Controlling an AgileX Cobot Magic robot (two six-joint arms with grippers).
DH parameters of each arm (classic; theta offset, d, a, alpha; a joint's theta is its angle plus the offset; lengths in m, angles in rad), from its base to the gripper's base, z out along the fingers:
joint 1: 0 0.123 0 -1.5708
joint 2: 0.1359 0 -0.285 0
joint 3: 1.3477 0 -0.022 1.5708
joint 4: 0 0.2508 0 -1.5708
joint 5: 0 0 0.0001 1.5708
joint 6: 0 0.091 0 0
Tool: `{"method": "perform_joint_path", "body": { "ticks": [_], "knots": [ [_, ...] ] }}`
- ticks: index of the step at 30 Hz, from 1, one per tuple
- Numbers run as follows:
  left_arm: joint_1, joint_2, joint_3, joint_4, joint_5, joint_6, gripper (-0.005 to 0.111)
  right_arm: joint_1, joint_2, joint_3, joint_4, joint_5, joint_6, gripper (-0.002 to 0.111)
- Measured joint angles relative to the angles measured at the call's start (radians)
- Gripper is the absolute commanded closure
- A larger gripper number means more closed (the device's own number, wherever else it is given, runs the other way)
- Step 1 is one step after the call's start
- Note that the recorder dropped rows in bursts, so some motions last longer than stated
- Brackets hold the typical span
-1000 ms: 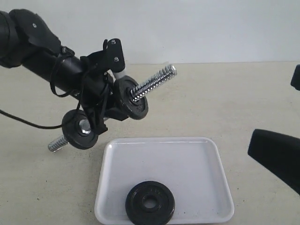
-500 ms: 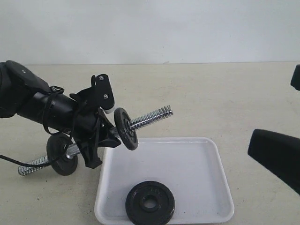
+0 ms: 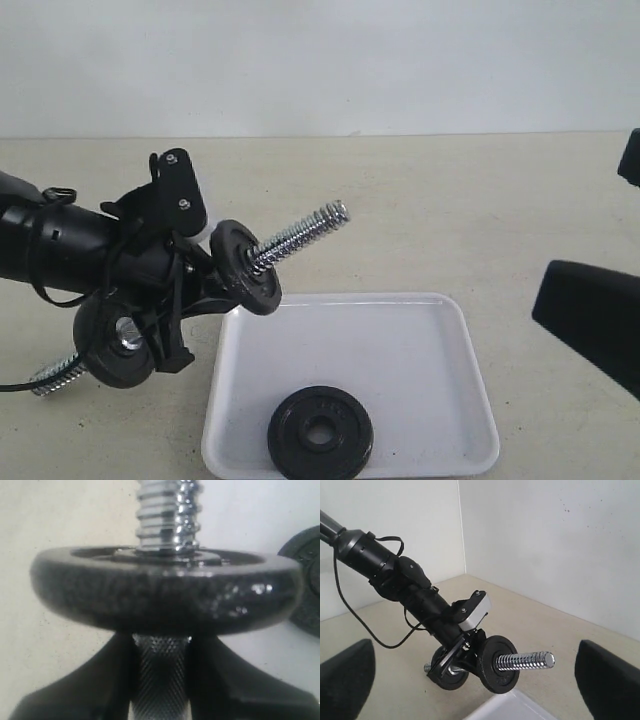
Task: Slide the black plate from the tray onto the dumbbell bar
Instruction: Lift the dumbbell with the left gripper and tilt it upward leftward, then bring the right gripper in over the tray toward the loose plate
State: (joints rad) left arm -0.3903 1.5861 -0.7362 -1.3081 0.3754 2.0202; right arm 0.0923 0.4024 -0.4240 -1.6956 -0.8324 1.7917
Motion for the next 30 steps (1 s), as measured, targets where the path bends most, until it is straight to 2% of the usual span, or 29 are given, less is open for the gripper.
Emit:
{"method": "perform_joint_path", "body": {
  "ticks": [4, 10, 23, 30],
  "knots": [
    [0.000, -0.078, 0.029, -0.027, 0.006, 0.006, 0.102, 0.000, 0.000, 0.000, 0.064, -0.025, 0.000, 0.004],
    [0.000, -0.090, 0.031, -0.035, 0.026, 0.022, 0.102, 0.000, 0.000, 0.000, 0.172, -0.114, 0.034, 0.004],
    [0.000, -0.090, 0.031, -0.035, 0.031, 0.024, 0.102, 0.000, 0.000, 0.002, 0.213, -0.243, 0.192, 0.004],
    [0.000, -0.090, 0.033, -0.062, 0.029, 0.029, 0.102, 0.000, 0.000, 0.002, 0.278, -0.259, 0.184, 0.004]
  ]
}}
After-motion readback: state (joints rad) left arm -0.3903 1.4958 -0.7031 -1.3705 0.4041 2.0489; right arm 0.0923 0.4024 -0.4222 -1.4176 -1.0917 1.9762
